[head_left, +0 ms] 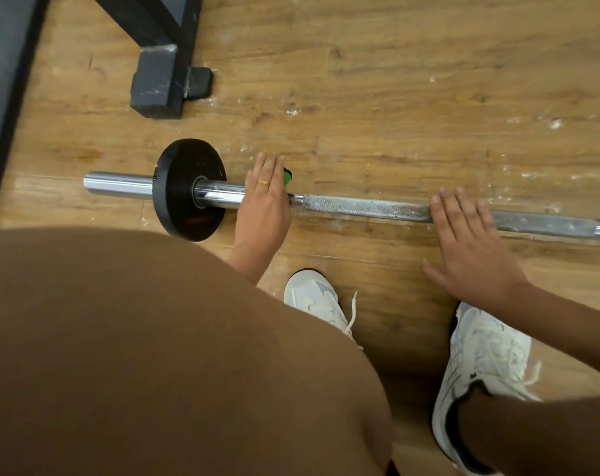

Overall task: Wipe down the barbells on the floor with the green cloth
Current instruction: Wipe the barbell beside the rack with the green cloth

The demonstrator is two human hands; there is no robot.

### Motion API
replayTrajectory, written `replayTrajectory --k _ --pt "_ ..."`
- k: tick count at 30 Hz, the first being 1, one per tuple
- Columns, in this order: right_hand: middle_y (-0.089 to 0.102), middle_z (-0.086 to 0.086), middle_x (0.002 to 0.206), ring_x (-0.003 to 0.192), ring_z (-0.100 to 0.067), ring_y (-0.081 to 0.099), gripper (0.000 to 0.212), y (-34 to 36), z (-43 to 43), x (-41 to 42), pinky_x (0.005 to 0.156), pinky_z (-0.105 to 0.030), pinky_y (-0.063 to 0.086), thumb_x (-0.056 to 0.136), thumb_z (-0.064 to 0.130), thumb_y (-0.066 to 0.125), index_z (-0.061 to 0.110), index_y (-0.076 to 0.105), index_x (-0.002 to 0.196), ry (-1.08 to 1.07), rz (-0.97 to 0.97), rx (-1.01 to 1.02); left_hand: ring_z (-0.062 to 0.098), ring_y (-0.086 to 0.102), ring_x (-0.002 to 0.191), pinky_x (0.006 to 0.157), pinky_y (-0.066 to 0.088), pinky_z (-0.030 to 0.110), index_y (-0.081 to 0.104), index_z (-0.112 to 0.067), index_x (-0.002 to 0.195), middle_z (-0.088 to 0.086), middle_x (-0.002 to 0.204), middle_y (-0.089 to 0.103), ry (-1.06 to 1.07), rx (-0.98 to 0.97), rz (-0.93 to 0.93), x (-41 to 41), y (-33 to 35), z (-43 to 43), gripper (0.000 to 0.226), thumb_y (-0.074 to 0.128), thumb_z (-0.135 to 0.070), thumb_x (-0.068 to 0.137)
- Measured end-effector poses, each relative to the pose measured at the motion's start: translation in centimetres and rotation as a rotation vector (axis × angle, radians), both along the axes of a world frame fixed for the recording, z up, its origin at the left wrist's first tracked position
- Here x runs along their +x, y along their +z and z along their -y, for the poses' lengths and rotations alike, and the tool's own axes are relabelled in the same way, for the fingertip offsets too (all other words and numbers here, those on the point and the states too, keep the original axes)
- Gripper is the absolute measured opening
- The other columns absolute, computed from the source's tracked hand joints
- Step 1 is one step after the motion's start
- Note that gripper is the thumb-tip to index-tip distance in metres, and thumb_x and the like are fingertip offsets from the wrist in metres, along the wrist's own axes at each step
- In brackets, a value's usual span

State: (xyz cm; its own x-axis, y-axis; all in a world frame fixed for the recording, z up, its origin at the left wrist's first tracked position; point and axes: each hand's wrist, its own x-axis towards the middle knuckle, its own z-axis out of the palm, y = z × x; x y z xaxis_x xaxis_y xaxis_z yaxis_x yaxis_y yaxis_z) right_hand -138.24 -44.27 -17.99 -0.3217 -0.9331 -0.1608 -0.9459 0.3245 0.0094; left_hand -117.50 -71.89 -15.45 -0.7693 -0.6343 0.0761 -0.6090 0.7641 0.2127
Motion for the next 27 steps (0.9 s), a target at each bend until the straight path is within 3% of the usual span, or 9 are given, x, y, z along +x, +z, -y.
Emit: replayTrajectory --k 10,12,14,17,18,20,22,24,27 --pt "0.002 -0.021 0.166 0.154 -0.034 -0.003 0.096 0.6 -1.0 1.4 0.124 -0.055 0.01 0.088 0.054 0.04 -0.001 0.005 0.158 -0.014 0.012 0.009 0.034 0.018 0.154 0.126 0.019 0.041 0.03 0.008 0.152 0.022 0.16 0.029 0.069 0.102 -0.02 2.5 1.5 -2.5 0.052 0.037 0.006 0.101" --pt "0.002 -0.021 0.166 0.154 -0.034 -0.003 0.096 0.6 -1.0 1.4 0.124 -0.054 0.009 0.089 0.057 0.037 -0.001 0.003 0.158 -0.01 0.01 0.014 0.037 0.027 0.15 0.124 0.024 0.041 0.039 0.009 0.146 0.024 0.155 0.038 0.058 0.171 0.045 1.5 2.0 -0.8 0.045 0.039 0.002 0.102" --pt "0.001 -0.02 0.166 0.154 -0.033 -0.005 0.096 0.6 -0.7 1.3 0.124 -0.053 0.008 0.089 0.058 0.036 0.001 0.001 0.158 -0.012 0.02 0.028 0.041 0.052 0.125 0.103 0.044 0.043 0.053 0.008 0.13 0.026 0.129 0.057 0.099 0.277 0.123 -0.1 2.5 1.7 0.033 0.038 -0.001 0.102" --pt "0.001 -0.019 0.167 0.154 -0.032 -0.006 0.097 0.8 -0.5 0.9 0.125 -0.052 0.005 0.089 0.06 0.035 0.001 0.0 0.158 -0.021 0.032 0.043 0.04 0.061 0.096 0.073 0.043 0.042 0.056 0.004 0.122 0.021 0.103 0.063 0.149 0.29 0.18 -1.1 3.3 2.4 0.028 0.039 -0.003 0.101" --pt "0.002 -0.019 0.167 0.154 -0.032 -0.006 0.097 0.9 -0.4 0.8 0.125 -0.051 0.004 0.089 0.06 0.035 0.001 0.0 0.158 -0.024 0.035 0.042 0.041 0.061 0.101 0.076 0.044 0.043 0.055 0.003 0.127 0.021 0.109 0.063 0.145 0.268 0.168 -0.9 3.3 1.7 0.03 0.041 -0.001 0.101" --pt "0.002 -0.018 0.167 0.155 -0.031 -0.006 0.097 1.1 -0.2 0.5 0.125 -0.05 0.002 0.088 0.061 0.033 0.002 0.0 0.159 -0.028 0.053 0.041 0.04 0.051 0.128 0.105 0.044 0.044 0.044 0.005 0.144 0.025 0.138 0.053 0.116 0.189 0.117 0.0 2.9 0.0 0.044 0.044 0.004 0.099" --pt "0.001 -0.016 0.167 0.154 -0.029 -0.007 0.097 1.2 0.0 0.1 0.125 -0.046 -0.004 0.088 0.062 0.032 0.005 -0.002 0.159 -0.027 0.085 0.036 0.037 0.028 0.148 0.123 0.024 0.044 0.028 0.008 0.153 0.024 0.157 0.032 0.041 0.08 0.159 0.8 2.3 -0.6 0.055 0.041 0.005 0.1" --pt "-0.002 -0.014 0.167 0.154 -0.027 -0.01 0.097 1.4 0.1 -0.6 0.125 -0.043 -0.007 0.089 0.062 0.035 0.007 -0.008 0.158 -0.012 0.125 0.036 0.04 0.019 0.151 0.126 0.013 0.048 0.025 0.011 0.152 0.027 0.16 0.024 -0.04 -0.018 0.234 0.8 2.0 0.0 0.052 0.036 0.002 0.102" --pt "-0.005 -0.013 0.167 0.154 -0.025 -0.014 0.1 1.7 0.1 -1.7 0.125 -0.042 -0.007 0.094 0.059 0.047 0.008 -0.01 0.158 0.034 0.162 0.054 0.046 0.019 0.149 0.124 0.015 0.052 0.039 0.01 0.144 0.033 0.158 0.023 -0.044 -0.021 0.328 0.2 1.9 0.5 0.043 0.036 -0.001 0.103"
